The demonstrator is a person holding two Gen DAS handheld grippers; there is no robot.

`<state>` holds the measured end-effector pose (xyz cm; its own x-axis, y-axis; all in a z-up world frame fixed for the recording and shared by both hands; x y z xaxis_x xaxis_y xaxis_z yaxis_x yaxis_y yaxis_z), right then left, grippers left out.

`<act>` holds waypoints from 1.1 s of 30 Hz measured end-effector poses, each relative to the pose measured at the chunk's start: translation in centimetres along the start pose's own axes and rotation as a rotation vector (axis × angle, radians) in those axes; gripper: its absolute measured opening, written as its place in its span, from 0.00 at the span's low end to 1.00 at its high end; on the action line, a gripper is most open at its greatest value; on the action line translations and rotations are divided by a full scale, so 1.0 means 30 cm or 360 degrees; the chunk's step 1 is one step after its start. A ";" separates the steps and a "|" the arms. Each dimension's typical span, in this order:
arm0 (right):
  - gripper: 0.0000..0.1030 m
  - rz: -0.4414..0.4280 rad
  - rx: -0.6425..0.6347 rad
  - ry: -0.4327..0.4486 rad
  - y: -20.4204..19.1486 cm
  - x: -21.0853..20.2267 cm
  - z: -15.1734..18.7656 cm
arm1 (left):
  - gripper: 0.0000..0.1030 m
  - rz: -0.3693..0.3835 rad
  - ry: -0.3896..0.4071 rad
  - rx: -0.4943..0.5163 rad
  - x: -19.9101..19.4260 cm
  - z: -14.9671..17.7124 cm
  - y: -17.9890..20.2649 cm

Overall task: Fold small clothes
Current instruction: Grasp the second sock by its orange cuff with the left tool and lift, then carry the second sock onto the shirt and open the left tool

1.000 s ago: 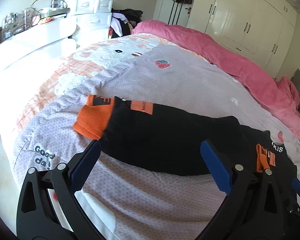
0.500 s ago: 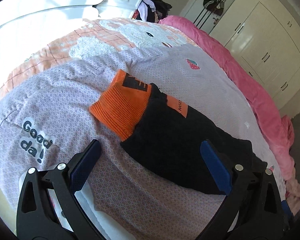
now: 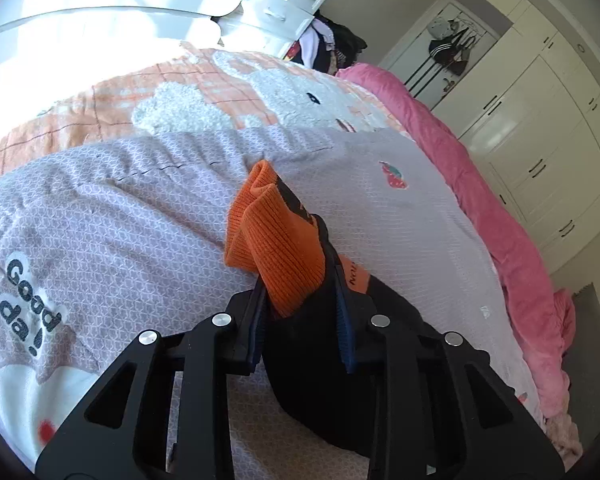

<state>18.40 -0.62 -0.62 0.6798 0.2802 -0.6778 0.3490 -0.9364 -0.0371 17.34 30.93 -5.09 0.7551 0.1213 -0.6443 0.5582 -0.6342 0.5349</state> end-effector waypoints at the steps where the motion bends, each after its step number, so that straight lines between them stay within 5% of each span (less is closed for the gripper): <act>1: 0.93 0.0011 0.0021 -0.0004 0.014 0.002 0.004 | 0.19 0.0031 0.0006 0.0019 -0.011 0.000 0.016; 14: 0.93 0.0189 0.0321 -0.0039 0.275 -0.033 0.073 | 0.18 0.0396 0.0040 0.0454 -0.165 0.133 0.362; 22: 0.93 0.0299 0.0507 -0.0019 0.444 -0.095 0.105 | 0.18 0.0540 -0.0140 0.0791 -0.141 0.366 0.548; 33: 0.93 0.0361 0.0660 0.0002 0.571 -0.148 0.127 | 0.19 0.0605 -0.0331 0.1082 -0.090 0.514 0.607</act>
<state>18.89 -18.71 -1.03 0.7098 0.0590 -0.7019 -0.0954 -0.9793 -0.1788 20.17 7.26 -2.04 0.7345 -0.2985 -0.6094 -0.1060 -0.9375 0.3315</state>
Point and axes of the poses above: each gripper's, at about its wrist camera, not at the fingertips, and x roughly the way its jaws point, y to its right, z to its underside, the point moved 4 cm from there along x, roughly the way its jaws point, and after that the axes turned 3 degrees about -y, right-handed, at the moved point
